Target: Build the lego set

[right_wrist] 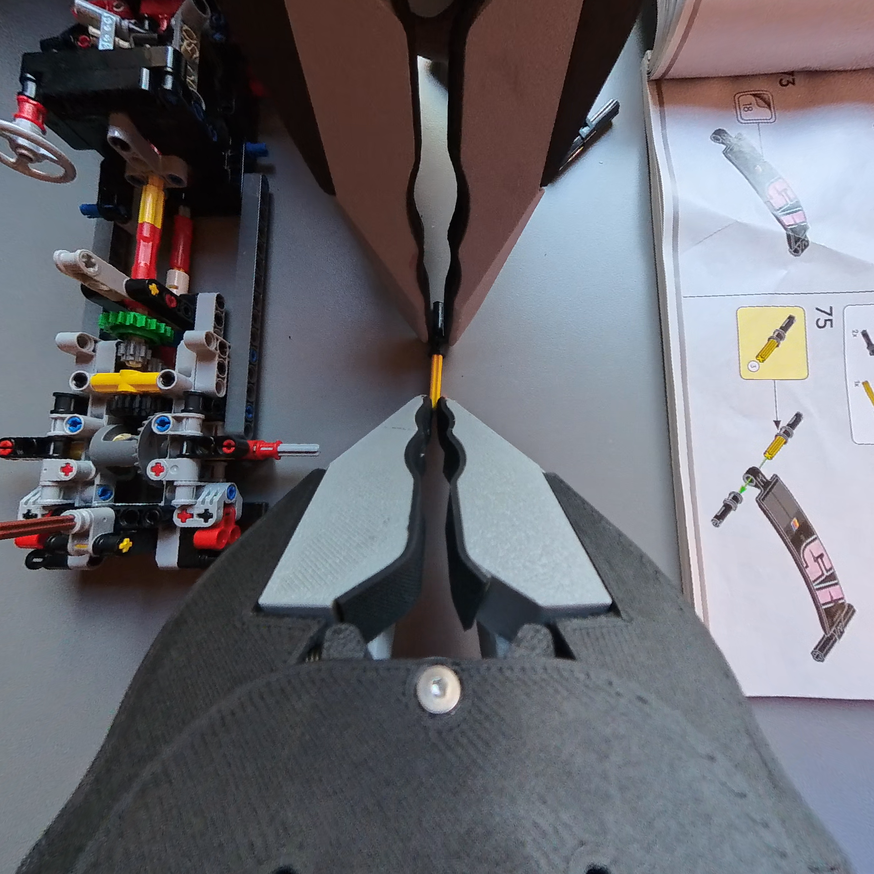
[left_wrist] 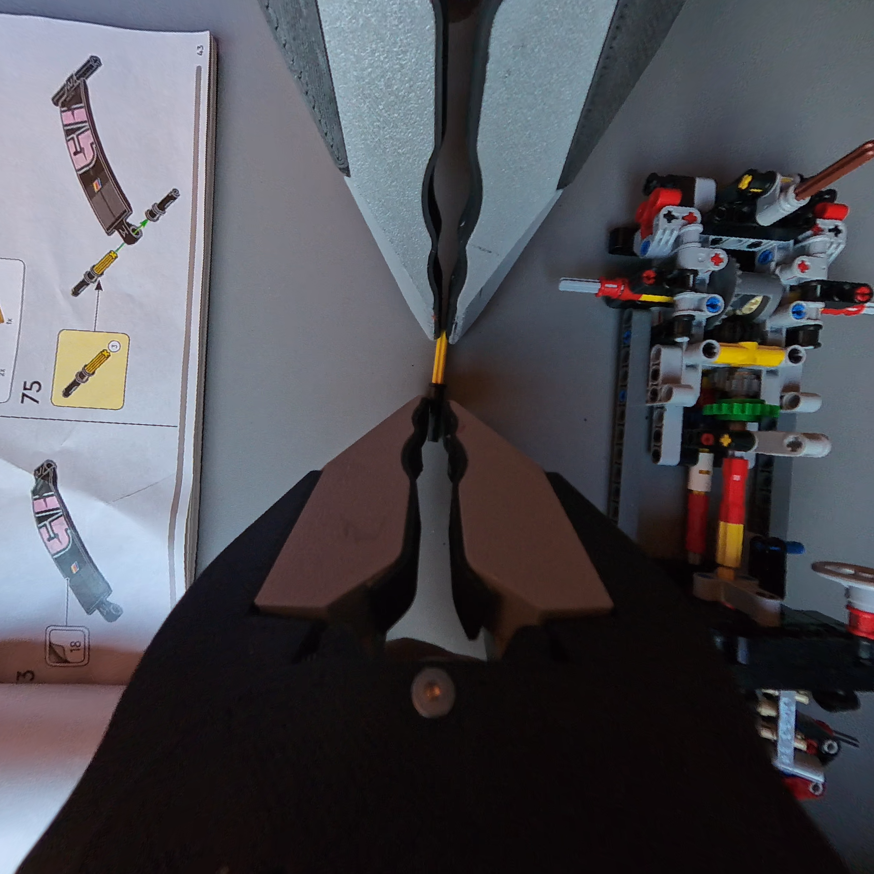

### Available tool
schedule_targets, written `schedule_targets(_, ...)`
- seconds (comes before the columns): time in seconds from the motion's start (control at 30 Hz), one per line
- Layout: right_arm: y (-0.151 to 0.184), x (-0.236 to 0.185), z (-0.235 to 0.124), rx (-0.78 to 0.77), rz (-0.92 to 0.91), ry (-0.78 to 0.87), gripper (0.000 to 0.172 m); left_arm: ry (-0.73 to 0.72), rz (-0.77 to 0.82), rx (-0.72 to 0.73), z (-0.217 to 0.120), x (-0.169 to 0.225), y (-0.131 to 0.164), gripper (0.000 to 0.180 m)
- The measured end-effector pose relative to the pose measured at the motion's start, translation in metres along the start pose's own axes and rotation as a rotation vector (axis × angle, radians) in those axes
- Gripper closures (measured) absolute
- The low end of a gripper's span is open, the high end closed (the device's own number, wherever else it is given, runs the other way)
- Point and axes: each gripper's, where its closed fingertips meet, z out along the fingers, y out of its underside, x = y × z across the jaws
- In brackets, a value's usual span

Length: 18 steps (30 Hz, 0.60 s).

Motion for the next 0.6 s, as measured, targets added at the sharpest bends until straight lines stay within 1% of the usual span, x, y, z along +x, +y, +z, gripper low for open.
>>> schedule_targets(0.1,-0.0003,-0.0002,0.0005,-0.010,-0.035,0.017,0.171,-0.010,0.020,-0.005,0.0000,0.0000,0.0000,0.178)
schedule_targets(0.2,-0.0015,-0.0023,0.0018,-0.030,-0.093,0.045,0.171,0.009,0.000,0.000,-0.0007,-0.0004,0.0009,0.178)
schedule_targets(0.33,-0.0022,-0.0028,0.0028,-0.091,-0.211,0.137,0.171,0.087,-0.137,0.027,-0.0015,-0.0006,0.0008,0.179)
schedule_targets(0.4,-0.0035,-0.0022,0.0034,-0.120,-0.267,0.189,0.172,0.114,-0.173,0.037,-0.0017,-0.0006,0.0006,0.179)
schedule_targets(0.47,-0.0066,-0.0023,0.0057,-0.127,-0.303,0.218,0.172,0.111,-0.160,0.023,-0.0016,-0.0004,0.0009,0.179)
schedule_targets(0.6,-0.0086,-0.0036,0.0079,-0.082,-0.256,0.165,0.172,0.084,-0.069,-0.041,-0.0015,0.0008,0.0020,0.178)
